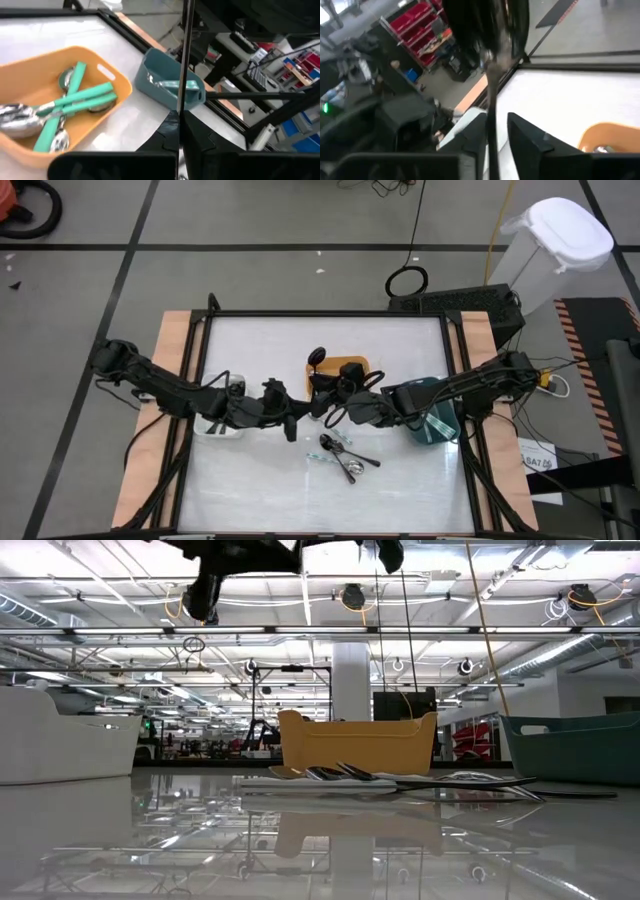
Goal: Sort silverware by color (type)
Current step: Put the black spoon into the white bin
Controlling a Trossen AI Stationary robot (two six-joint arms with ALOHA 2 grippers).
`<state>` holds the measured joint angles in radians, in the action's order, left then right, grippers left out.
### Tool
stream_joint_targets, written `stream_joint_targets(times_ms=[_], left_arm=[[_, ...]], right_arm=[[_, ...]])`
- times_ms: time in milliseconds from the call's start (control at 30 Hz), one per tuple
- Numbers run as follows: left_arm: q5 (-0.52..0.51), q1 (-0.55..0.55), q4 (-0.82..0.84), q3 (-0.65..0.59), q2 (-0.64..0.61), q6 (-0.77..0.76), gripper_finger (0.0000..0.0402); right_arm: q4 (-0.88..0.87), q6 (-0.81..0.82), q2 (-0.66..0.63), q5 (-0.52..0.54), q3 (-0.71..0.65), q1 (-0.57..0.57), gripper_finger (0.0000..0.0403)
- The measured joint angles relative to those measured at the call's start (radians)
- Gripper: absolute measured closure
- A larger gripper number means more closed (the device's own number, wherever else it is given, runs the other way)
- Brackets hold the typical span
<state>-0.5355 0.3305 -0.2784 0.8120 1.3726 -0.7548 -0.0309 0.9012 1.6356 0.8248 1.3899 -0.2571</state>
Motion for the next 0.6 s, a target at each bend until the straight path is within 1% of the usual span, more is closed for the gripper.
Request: stream_joint_targets(times_ms=[100, 233, 300, 400, 600], left_arm=[[0.004, 0.001, 0.086, 0.000, -0.066, -0.044, 0.0399], [-0.018, 0.005, 0.214, 0.000, -0.182, -0.077, 0.0400], [-0.025, 0.007, 0.310, 0.000, -0.248, -0.110, 0.0400], [-0.024, 0.009, 0.474, 0.000, -0.347, -0.187, 0.0400], [0.020, 0.044, 0.824, 0.000, -0.530, -0.391, 0.0401]], right_arm=[[-0.025, 0.006, -0.017, -0.043, 0.000, -0.001, 0.0306], [-0.098, 0.039, -0.044, -0.045, 0.000, -0.002, 0.0274], [-0.137, 0.054, -0.056, -0.062, 0.000, -0.001, 0.0262], [-0.188, 0.057, -0.077, -0.105, 0.000, -0.002, 0.0251], [-0.276, 0.064, -0.090, -0.257, 0.000, -0.009, 0.0246]])
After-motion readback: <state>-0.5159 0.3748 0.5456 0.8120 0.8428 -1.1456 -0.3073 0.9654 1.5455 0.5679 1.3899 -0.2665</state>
